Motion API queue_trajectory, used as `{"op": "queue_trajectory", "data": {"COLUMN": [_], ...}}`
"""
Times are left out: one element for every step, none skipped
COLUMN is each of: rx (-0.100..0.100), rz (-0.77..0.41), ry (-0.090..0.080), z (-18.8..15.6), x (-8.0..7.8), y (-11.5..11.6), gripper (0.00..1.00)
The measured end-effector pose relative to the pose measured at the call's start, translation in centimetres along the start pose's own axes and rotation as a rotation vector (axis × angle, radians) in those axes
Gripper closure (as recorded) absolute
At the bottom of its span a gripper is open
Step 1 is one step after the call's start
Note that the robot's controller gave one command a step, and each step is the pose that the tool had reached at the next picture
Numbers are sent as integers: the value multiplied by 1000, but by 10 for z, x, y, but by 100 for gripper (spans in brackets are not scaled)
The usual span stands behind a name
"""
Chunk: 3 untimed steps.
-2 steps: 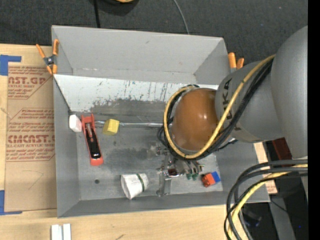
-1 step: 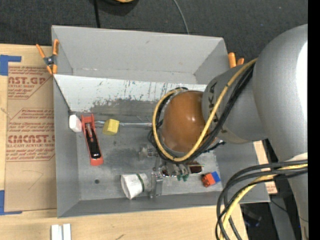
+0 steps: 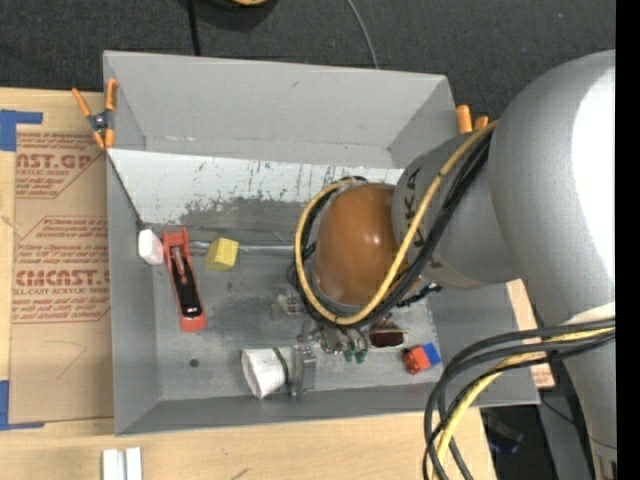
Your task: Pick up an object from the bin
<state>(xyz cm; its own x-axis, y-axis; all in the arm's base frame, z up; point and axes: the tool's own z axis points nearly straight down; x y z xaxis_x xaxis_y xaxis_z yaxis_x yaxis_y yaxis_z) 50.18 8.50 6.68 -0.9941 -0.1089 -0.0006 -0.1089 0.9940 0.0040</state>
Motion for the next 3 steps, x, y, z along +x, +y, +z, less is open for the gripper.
{"op": "queue_trajectory", "data": {"rx": [2, 1, 1], "rz": [-118, -61, -66], "ry": [-14, -17, -20], "z": [-4, -5, -5], "x": [10, 13, 12], "y": [13, 21, 28], "gripper": [0, 0, 0]}}
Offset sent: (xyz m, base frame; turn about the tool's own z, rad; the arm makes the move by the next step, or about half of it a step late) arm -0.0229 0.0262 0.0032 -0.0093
